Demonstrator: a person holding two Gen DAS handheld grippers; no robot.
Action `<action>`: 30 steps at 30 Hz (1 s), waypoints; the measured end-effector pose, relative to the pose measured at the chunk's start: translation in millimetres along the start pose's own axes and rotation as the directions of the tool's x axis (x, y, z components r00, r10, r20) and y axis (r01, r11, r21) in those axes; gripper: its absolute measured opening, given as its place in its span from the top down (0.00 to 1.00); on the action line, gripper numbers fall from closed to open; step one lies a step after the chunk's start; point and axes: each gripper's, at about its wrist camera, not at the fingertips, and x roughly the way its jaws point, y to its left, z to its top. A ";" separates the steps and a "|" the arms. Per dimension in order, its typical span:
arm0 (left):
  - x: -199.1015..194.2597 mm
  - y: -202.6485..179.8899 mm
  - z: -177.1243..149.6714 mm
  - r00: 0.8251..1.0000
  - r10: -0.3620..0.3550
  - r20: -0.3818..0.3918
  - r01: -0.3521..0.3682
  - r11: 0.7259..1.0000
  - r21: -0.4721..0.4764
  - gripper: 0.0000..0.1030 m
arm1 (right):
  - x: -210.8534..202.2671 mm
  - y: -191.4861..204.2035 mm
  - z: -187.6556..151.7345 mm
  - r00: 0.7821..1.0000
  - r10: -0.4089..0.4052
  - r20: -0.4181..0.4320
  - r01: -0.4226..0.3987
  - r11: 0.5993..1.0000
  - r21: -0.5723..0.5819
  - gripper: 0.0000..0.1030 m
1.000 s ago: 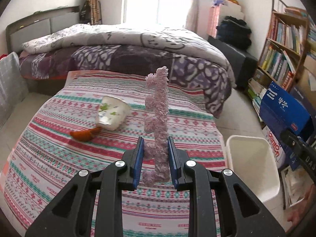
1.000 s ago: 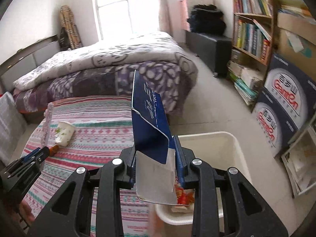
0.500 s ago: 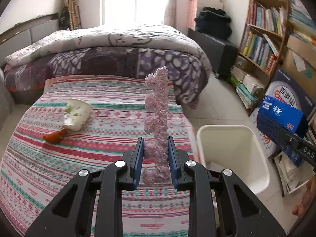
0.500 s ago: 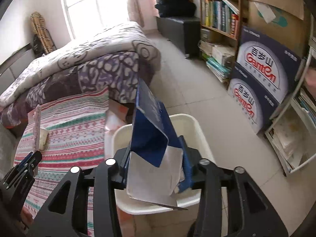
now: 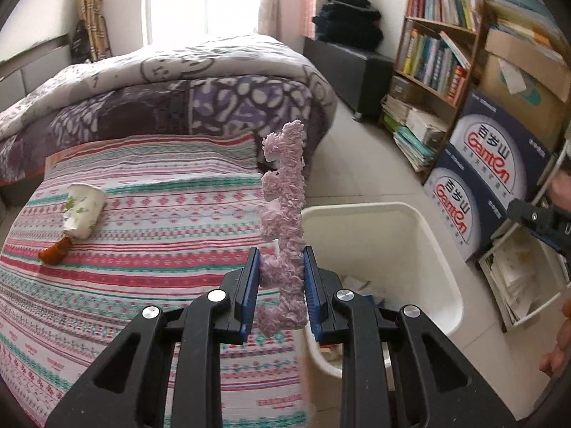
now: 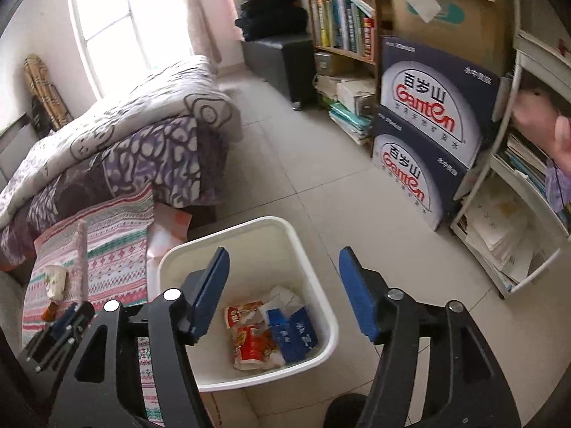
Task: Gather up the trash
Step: 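Carry the blue box and pink strip over the white bin and open both tools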
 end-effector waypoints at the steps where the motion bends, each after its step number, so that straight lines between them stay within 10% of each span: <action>1: 1.2 -3.9 0.2 1.000 -0.006 -0.002 0.006 1.000 0.006 0.77 | -0.6 -3.3 0.6 1.000 -0.006 0.004 0.006 1.000 0.006 0.35; 16: 10.2 -64.6 -2.0 0.988 -0.145 -0.059 0.149 0.986 0.070 0.76 | -6.2 -46.9 4.9 0.994 -0.111 0.023 0.108 0.987 0.123 0.07; 20: 7.6 -71.7 1.3 0.988 -0.145 -0.045 0.149 0.984 0.102 0.46 | -6.0 -45.0 4.5 0.993 -0.120 0.018 0.117 0.985 0.123 0.07; 30: 1.9 -39.1 14.4 0.997 -0.036 -0.062 0.046 0.985 0.169 0.21 | -4.3 0.0 1.1 0.998 -0.057 -0.005 0.057 0.997 0.048 0.07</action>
